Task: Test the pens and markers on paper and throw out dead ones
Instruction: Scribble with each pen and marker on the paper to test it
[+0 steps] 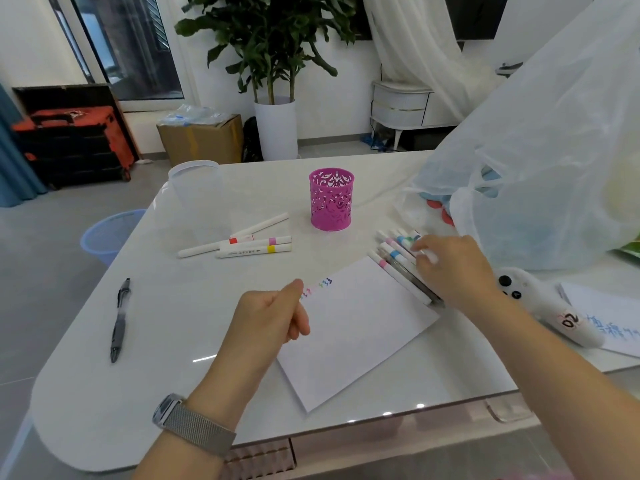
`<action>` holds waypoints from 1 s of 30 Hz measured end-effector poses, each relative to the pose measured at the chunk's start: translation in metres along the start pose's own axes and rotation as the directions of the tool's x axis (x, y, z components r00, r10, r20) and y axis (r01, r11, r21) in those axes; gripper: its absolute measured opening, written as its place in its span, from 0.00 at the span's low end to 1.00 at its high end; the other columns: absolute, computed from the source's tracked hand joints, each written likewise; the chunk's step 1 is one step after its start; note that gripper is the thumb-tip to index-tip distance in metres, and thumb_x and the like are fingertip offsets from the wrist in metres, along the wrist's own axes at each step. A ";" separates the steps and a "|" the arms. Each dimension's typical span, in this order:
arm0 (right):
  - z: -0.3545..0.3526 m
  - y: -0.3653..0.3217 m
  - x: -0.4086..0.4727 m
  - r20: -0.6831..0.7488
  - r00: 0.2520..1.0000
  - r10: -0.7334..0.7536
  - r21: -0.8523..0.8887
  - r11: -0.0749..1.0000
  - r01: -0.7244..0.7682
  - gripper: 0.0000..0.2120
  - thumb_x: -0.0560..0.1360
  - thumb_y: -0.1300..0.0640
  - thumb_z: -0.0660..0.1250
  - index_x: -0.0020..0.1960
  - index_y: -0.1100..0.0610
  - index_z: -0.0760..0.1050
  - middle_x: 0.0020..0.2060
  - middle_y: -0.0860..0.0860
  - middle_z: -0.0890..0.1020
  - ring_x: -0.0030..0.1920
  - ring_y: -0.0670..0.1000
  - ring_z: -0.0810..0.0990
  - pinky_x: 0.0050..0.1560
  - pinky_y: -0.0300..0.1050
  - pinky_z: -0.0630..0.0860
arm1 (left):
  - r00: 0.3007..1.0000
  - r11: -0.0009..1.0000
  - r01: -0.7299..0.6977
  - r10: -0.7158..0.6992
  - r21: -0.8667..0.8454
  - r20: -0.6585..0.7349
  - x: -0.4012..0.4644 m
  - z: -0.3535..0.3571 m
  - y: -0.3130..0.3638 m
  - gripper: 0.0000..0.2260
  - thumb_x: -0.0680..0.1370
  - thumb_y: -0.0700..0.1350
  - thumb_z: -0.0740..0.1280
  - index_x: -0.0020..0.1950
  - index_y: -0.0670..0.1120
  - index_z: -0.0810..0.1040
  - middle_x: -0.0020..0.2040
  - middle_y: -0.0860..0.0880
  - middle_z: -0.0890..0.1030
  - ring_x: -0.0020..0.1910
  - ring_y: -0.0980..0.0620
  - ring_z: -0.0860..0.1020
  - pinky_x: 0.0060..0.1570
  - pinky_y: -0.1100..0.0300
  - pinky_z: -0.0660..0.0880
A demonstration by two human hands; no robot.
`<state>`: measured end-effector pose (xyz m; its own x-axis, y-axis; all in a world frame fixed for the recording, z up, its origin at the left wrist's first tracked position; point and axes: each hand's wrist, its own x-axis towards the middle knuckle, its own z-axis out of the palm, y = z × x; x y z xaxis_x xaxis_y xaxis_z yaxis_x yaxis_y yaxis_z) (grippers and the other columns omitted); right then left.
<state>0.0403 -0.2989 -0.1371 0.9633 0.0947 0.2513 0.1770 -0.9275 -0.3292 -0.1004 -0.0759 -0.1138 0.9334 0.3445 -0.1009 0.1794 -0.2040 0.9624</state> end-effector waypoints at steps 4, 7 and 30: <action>0.011 -0.011 0.006 -0.036 0.999 0.003 -0.281 0.960 -0.013 0.14 0.76 0.45 0.61 0.57 0.49 0.78 0.59 0.54 0.74 0.58 0.59 0.68 0.54 0.52 0.67 | 0.997 0.997 0.072 -0.072 0.008 -0.021 0.004 -0.008 -0.002 0.22 0.80 0.51 0.60 0.30 0.47 0.83 0.28 0.55 0.77 0.31 0.56 0.71 0.39 0.60 0.68; 0.018 -0.053 0.013 -0.035 0.966 -0.255 -0.180 0.953 0.245 0.13 0.77 0.50 0.63 0.60 0.49 0.78 0.61 0.51 0.75 0.61 0.58 0.68 0.57 0.51 0.66 | 0.995 0.995 0.093 -0.092 0.023 -0.023 0.006 -0.016 -0.005 0.17 0.80 0.49 0.60 0.37 0.49 0.84 0.34 0.54 0.78 0.34 0.58 0.73 0.41 0.59 0.67; 0.032 -0.150 0.006 0.221 0.903 -0.368 0.298 0.907 0.297 0.11 0.81 0.52 0.57 0.45 0.58 0.70 0.38 0.53 0.77 0.36 0.52 0.73 0.33 0.42 0.68 | 0.995 0.986 -0.100 0.102 0.133 -0.008 0.009 -0.058 -0.007 0.06 0.74 0.46 0.70 0.49 0.54 0.80 0.36 0.57 0.79 0.34 0.59 0.75 0.32 0.75 0.70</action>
<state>0.0258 -0.1472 -0.1155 0.8496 0.5067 0.1465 0.5064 -0.7059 -0.4953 -0.1110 -0.0185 -0.1072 0.9441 0.3297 -0.0004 0.1253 -0.3577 0.9254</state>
